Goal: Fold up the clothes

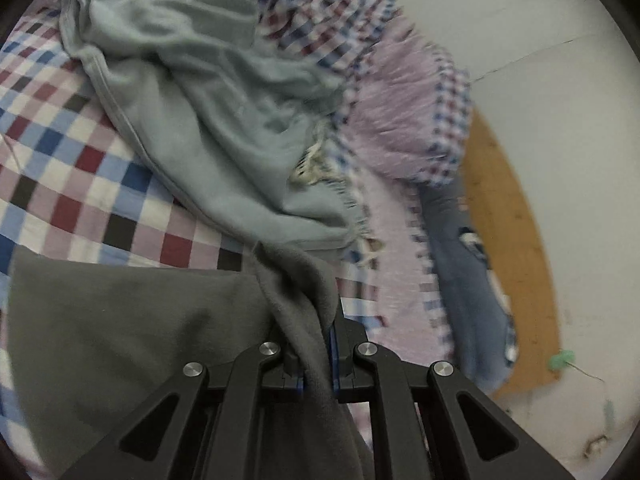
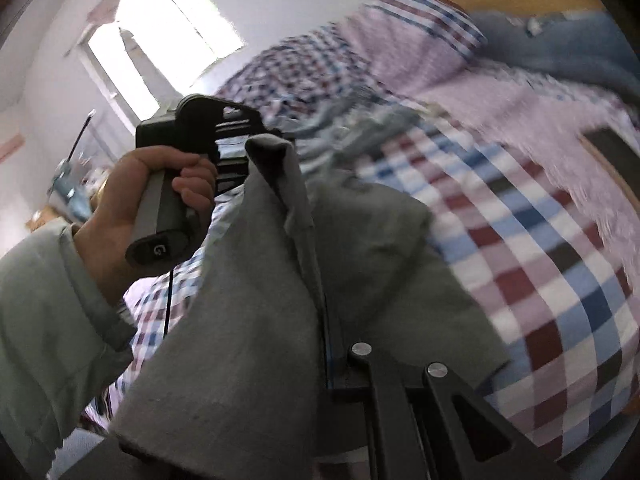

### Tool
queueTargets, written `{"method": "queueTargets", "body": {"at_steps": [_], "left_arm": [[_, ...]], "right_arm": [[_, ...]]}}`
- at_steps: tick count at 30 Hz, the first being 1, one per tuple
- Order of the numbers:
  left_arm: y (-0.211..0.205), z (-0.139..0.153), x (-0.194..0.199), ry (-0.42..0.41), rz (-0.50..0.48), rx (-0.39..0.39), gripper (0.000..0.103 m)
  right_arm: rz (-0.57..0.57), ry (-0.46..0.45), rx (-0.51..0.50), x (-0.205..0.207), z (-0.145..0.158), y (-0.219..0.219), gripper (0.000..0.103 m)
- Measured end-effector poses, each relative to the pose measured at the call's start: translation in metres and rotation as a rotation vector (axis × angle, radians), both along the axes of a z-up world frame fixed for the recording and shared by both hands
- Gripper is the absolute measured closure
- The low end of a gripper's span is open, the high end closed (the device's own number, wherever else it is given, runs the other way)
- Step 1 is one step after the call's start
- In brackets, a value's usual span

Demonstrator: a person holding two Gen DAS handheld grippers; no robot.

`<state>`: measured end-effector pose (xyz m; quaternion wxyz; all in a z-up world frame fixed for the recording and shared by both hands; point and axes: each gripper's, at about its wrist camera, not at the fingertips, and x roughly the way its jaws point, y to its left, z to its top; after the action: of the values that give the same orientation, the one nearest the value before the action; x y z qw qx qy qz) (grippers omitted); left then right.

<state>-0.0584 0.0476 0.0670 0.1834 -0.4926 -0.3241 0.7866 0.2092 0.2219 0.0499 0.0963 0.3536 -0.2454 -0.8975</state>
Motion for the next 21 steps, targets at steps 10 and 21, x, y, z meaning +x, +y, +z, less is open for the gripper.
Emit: {"method": "queueTargets", "body": {"at_steps": [10,21], "left_arm": [[-0.028,0.006,0.009,0.098,0.090,0.114,0.031],[-0.147,0.006,0.066,0.171,0.098,-0.092,0.030]], "right_arm": [[-0.201,-0.067,0.061,0.011,-0.005,0.058,0.087],[-0.263,-0.049,0.145,0.004,0.022,0.091,0.086]]}}
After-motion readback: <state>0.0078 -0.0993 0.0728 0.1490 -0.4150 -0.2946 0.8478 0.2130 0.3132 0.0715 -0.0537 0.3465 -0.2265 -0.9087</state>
